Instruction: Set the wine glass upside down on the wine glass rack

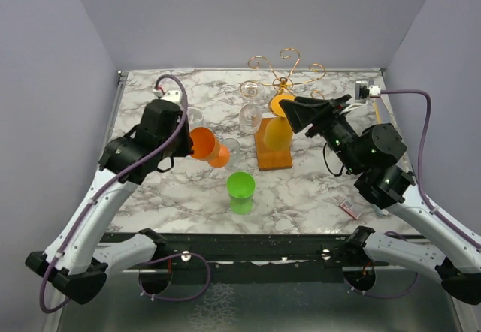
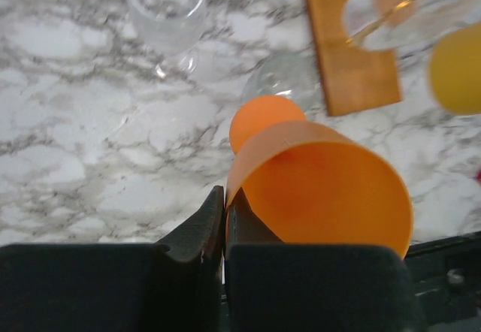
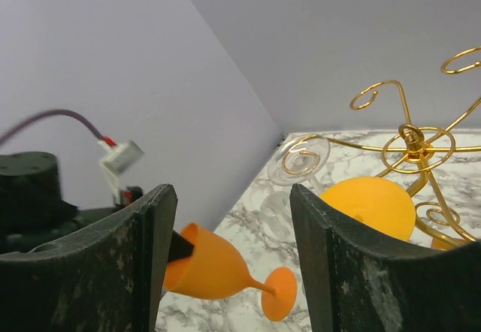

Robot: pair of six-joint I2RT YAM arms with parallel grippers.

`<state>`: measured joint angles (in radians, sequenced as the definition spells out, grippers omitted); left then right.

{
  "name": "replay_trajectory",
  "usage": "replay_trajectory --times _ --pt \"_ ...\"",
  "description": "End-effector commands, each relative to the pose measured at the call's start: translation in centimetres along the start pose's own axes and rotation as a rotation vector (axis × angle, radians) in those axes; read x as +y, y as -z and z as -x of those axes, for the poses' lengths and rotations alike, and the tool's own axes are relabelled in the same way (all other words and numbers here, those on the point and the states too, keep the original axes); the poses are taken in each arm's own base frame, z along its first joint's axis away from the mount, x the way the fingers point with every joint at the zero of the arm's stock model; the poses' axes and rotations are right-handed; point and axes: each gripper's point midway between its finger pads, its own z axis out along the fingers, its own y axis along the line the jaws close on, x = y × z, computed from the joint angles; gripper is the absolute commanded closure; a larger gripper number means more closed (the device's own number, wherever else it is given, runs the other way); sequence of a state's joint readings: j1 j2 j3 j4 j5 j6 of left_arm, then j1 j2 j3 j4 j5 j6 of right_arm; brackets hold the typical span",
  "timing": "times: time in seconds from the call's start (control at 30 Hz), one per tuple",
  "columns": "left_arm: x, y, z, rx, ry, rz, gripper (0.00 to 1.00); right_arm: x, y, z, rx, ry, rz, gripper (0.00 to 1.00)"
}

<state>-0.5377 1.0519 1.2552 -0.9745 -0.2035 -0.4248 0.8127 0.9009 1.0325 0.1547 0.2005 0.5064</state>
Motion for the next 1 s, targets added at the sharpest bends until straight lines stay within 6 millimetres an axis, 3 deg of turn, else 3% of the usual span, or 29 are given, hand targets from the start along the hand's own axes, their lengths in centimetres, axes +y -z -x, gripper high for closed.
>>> replay_trajectory --times 0.0,0.23,0.57,0.73,0.97 --pt "-3.8 8.1 5.2 -0.171 -0.011 -0.26 1.0 0.1 0.8 2.2 -0.064 0.053 -0.009 0.32" --pt "-2.2 15.3 10.7 -0.38 -0.044 -0.218 1.0 0.9 1.2 4.3 -0.129 0.09 0.023 0.3" --pt "-8.3 21.5 17.1 -0.738 0.0 -0.598 1.0 2.3 1.4 6.3 -0.203 0.085 0.076 0.28" --pt "-9.4 24.0 20.7 -0.966 0.081 -0.708 1.0 3.5 1.4 7.3 -0.228 0.045 0.117 0.26" --pt "-11.1 26.1 23.5 -1.195 0.107 -0.86 1.0 5.9 0.6 7.7 -0.219 -0.082 0.211 0.26"
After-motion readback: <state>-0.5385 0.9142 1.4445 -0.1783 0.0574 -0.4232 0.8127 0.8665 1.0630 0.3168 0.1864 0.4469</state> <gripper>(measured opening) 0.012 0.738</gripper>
